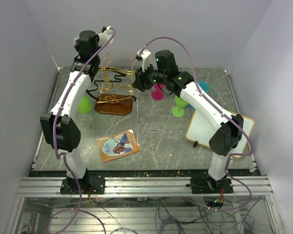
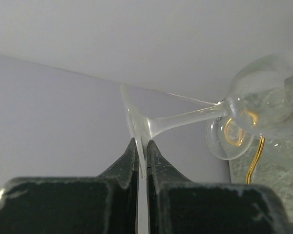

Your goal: Place the wine glass upside down on the wine glass rack

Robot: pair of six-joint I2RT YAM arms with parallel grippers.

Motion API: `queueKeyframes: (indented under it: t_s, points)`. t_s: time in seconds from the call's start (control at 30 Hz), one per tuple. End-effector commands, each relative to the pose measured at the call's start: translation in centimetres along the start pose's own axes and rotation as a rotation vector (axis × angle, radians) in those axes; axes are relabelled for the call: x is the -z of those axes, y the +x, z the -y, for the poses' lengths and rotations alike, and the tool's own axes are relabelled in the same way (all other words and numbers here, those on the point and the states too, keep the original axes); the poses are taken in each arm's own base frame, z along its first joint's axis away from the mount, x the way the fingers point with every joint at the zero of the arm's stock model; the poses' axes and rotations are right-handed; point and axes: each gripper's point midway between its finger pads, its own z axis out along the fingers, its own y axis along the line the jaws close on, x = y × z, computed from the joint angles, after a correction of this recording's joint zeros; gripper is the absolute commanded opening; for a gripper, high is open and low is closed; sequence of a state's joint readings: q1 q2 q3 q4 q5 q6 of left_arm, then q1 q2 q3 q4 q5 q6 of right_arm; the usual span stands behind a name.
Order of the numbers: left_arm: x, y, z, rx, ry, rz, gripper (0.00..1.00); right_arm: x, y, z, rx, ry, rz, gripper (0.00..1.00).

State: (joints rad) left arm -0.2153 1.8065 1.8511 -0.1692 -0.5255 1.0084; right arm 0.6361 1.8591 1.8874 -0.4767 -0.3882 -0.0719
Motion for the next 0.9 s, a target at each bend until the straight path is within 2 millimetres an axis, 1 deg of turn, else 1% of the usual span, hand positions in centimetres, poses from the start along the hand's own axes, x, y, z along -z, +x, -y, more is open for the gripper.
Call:
queueKeyframes:
  t_s: [0.0,0.17,0.37,0.47,0.57,0.77,0.83,0.87]
  points:
    - [0.4,-2.5,-3.6,0.035,-0.123,0.056,0.07,1.1,-0.1,-0.3,0.012,-0.007,-0.011,0.41]
    - [-0.8,-2.9,-1.6,-0.003,-0.064,0.063,0.07,1.1,-0.2,-0.4,0.015,-0.008,-0.012,0.4]
    - [-1.6,-3.5,1.0,-0.066,0.0,0.086,0.07,1.1,-0.1,-0.5,0.017,-0.016,-0.013,0.4]
    - [-1.7,-3.9,2.3,-0.08,0.039,0.109,0.07,1.1,-0.1,-0.6,0.019,-0.02,-0.013,0.4]
    - [-1.6,-4.1,3.1,-0.102,0.062,0.115,0.07,1.1,-0.1,-0.6,0.022,-0.02,-0.015,0.4]
    - [-1.5,-3.5,4.7,-0.135,0.109,0.099,0.07,1.2,-0.1,-0.6,0.024,-0.024,-0.014,0.4]
    - [-1.2,-3.4,4.8,-0.133,0.114,0.105,0.07,1.2,-0.1,-0.7,0.024,-0.026,-0.013,0.4]
    - [-1.1,-3.3,5.3,-0.136,0.124,0.108,0.07,1.3,-0.2,-0.7,0.025,-0.027,-0.012,0.4]
